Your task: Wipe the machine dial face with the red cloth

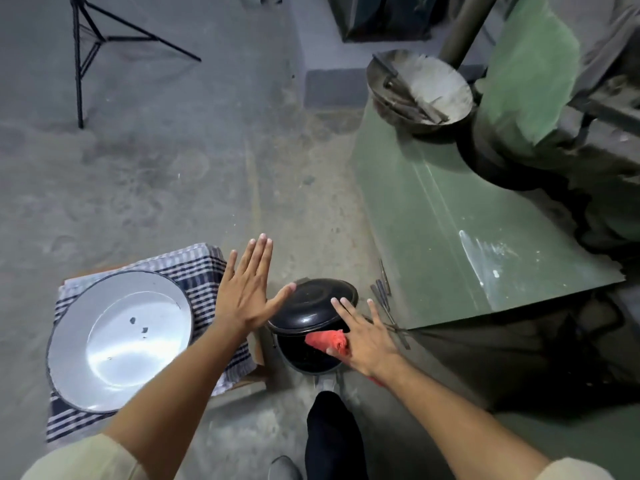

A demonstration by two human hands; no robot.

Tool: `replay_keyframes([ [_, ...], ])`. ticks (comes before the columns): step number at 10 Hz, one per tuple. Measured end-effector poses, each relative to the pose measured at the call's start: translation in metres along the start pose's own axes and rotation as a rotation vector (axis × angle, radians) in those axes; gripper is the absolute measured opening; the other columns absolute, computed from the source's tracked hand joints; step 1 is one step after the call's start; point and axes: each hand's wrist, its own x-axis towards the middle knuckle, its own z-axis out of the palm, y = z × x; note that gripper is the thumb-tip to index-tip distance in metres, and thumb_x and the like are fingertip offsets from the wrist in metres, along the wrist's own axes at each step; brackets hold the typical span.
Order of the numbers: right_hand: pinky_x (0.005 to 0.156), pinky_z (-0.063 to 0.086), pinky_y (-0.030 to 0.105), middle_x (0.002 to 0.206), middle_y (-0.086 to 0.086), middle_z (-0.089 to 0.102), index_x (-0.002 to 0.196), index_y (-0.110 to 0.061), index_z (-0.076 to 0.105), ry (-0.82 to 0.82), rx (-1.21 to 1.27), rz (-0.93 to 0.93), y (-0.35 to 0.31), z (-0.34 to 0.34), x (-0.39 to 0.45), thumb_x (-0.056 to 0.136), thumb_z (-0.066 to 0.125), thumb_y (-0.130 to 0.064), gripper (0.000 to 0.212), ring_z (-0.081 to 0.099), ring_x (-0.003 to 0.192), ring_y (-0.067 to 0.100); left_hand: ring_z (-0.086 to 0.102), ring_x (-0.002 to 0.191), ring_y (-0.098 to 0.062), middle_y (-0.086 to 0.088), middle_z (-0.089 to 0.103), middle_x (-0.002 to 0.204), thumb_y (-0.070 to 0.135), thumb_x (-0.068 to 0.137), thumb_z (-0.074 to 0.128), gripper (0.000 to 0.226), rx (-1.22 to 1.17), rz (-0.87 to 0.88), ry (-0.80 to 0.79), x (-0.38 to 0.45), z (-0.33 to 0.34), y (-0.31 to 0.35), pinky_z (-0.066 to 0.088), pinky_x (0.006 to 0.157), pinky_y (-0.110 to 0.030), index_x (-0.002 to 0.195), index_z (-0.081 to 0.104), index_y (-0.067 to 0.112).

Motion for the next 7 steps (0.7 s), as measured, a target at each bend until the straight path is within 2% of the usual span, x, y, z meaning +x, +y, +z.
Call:
replay_keyframes([
  [1,0.129,-0.013,0.064,0.177,0.000,-0.027,0.160,-0.038,0.048,-0.029,-0.064,-0.033,-0.005,0.019,0.017,0.108,0.030,-0.069,0.064,-0.023,0.164,0.016,-0.019,0.166,-0.016,0.002,-0.021,0.178,0.087,0.093,0.006,0.104,-0.002,-0.020,-0.023,-0.002,0.019,-0.007,-0.010,0.136,-0.046,0.171,-0.013,0.021],
  [2,0.127,-0.013,0.069,0.173,0.006,-0.035,0.166,-0.045,0.031,-0.088,-0.211,-0.074,-0.010,0.043,0.041,0.112,0.037,-0.054,0.055,-0.030,0.161,0.022,-0.017,0.166,-0.017,0.001,-0.019,0.179,0.086,0.093,0.006,0.104,-0.010,-0.036,-0.036,-0.008,0.041,-0.015,-0.008,0.137,-0.047,0.171,-0.012,0.020],
  [3,0.126,-0.015,0.070,0.171,0.008,-0.039,0.163,-0.044,0.038,-0.094,-0.249,-0.044,-0.010,0.055,0.053,0.112,0.041,-0.047,0.052,-0.034,0.160,0.024,-0.017,0.166,-0.016,0.001,-0.018,0.179,0.086,0.094,0.007,0.103,-0.020,-0.042,-0.043,-0.014,0.055,-0.021,-0.009,0.136,-0.046,0.171,-0.011,0.020],
  [4,0.124,-0.020,0.069,0.172,0.007,-0.037,0.156,-0.040,0.048,-0.043,-0.213,0.005,-0.005,0.056,0.068,0.111,0.040,-0.054,0.048,-0.033,0.160,0.023,-0.017,0.166,-0.016,0.001,-0.018,0.179,0.086,0.094,0.006,0.103,0.021,-0.050,-0.060,-0.021,0.070,-0.031,-0.009,0.136,-0.046,0.171,-0.011,0.020],
  [5,0.125,-0.019,0.069,0.174,0.006,-0.034,0.158,-0.036,0.045,-0.012,-0.144,0.019,-0.003,0.049,0.076,0.106,0.039,-0.066,0.060,-0.029,0.162,0.021,-0.016,0.167,-0.016,0.001,-0.016,0.180,0.086,0.093,0.005,0.104,0.031,-0.072,-0.071,-0.023,0.075,-0.035,-0.007,0.137,-0.047,0.172,-0.009,0.019],
  [6,0.127,-0.013,0.069,0.175,0.007,-0.032,0.162,-0.029,0.039,-0.013,-0.121,0.022,-0.001,0.030,0.076,0.097,0.040,-0.080,0.083,-0.028,0.163,0.021,-0.014,0.167,-0.016,0.001,-0.014,0.180,0.087,0.093,0.006,0.105,0.017,-0.070,-0.076,-0.025,0.073,-0.030,-0.005,0.137,-0.048,0.172,-0.007,0.019],
  [7,0.128,-0.010,0.068,0.175,0.008,-0.033,0.168,-0.028,0.028,0.007,-0.116,0.003,0.002,0.016,0.072,0.095,0.040,-0.084,0.094,-0.028,0.162,0.021,-0.015,0.167,-0.015,0.002,-0.015,0.180,0.087,0.094,0.006,0.104,-0.002,-0.062,-0.054,-0.025,0.064,-0.024,-0.007,0.136,-0.047,0.172,-0.008,0.019],
])
